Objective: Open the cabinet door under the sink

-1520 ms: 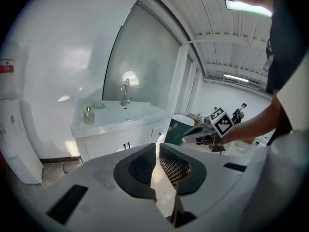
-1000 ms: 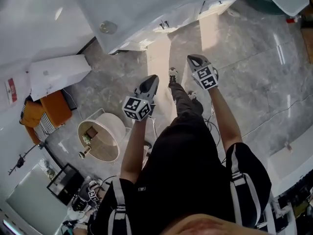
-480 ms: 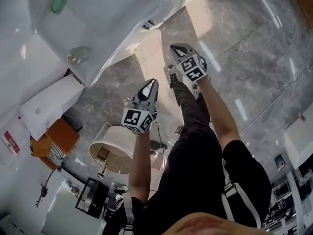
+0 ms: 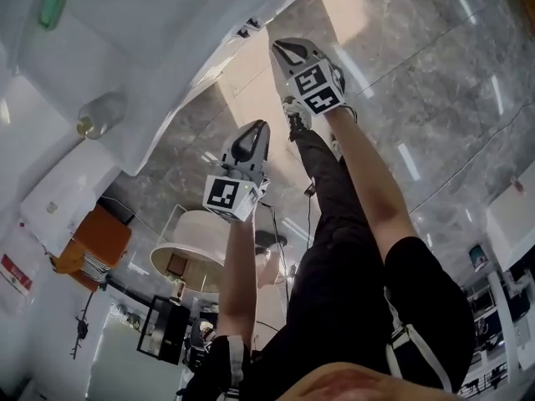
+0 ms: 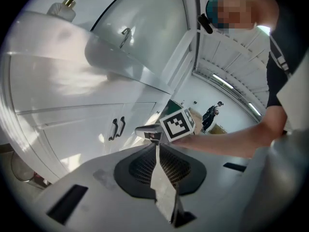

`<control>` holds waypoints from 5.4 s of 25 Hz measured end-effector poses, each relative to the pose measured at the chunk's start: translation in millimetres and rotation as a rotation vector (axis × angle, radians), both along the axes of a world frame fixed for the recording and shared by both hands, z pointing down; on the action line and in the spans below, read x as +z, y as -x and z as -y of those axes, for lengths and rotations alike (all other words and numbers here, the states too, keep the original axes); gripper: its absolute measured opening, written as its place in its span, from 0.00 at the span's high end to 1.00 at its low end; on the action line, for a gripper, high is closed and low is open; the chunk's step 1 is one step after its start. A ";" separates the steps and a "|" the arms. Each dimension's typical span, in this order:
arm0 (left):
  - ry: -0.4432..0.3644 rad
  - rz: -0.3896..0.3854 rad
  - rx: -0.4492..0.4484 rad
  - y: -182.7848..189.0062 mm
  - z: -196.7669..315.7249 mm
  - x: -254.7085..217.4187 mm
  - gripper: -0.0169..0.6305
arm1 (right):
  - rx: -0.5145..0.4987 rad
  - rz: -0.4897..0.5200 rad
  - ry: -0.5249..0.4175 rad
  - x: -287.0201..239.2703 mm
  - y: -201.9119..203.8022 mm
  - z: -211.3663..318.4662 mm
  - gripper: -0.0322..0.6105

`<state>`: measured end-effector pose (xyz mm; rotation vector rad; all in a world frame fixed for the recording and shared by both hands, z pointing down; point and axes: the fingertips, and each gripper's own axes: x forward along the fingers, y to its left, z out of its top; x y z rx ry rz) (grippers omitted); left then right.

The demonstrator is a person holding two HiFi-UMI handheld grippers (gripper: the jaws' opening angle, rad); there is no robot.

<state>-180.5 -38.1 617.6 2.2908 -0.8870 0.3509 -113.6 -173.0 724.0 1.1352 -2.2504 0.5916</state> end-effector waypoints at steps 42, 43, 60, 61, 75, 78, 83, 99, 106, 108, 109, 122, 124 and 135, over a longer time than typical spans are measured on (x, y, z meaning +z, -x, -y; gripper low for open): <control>0.053 0.008 0.029 -43.2 -14.6 57.0 0.93 | -0.142 -0.003 -0.065 24.8 -20.8 -7.9 0.80; 0.051 0.004 0.024 -49.4 -16.4 56.3 0.93 | -0.146 -0.003 -0.064 24.8 -26.0 -12.5 0.80; 0.047 0.040 0.119 -131.2 -57.6 53.6 0.93 | -0.002 0.070 -0.069 23.0 -159.9 -70.9 0.79; 0.045 0.039 0.123 -137.4 -58.8 52.3 0.93 | 0.009 0.063 -0.071 23.8 -169.6 -72.2 0.79; 0.025 0.055 0.171 -179.3 -79.8 58.9 0.93 | -0.023 -0.099 -0.118 29.3 -261.8 -60.7 0.82; 0.025 0.053 0.174 -183.9 -84.3 59.2 0.93 | -0.008 -0.099 -0.121 30.2 -275.2 -57.9 0.82; 0.026 0.055 0.178 -182.9 -87.6 57.7 0.93 | 0.036 -0.114 -0.124 26.4 -295.1 -53.3 0.83; 0.009 0.081 0.208 -189.6 -86.4 48.3 0.93 | 0.072 -0.139 -0.049 33.8 -315.4 -102.3 0.82; -0.023 0.075 0.193 -195.2 -80.0 -13.0 0.93 | -0.023 -0.127 0.012 -33.8 -282.7 -190.2 0.85; -0.028 0.061 0.186 -198.5 -87.2 -38.7 0.93 | -0.056 -0.117 0.020 -60.7 -269.6 -217.3 0.85; -0.029 0.056 0.185 -200.0 -92.1 -50.4 0.93 | -0.066 -0.104 0.024 -72.7 -263.5 -230.5 0.85; -0.114 0.033 0.079 -172.3 -141.9 -166.0 0.93 | -0.111 0.084 -0.130 -265.0 -194.4 -257.6 0.85; -0.131 0.041 0.053 -165.1 -147.4 -178.8 0.93 | -0.153 0.051 -0.169 -285.2 -191.0 -259.3 0.85; -0.208 0.075 -0.009 -159.0 -159.8 -217.9 0.93 | -0.207 -0.026 -0.200 -313.2 -208.7 -273.0 0.85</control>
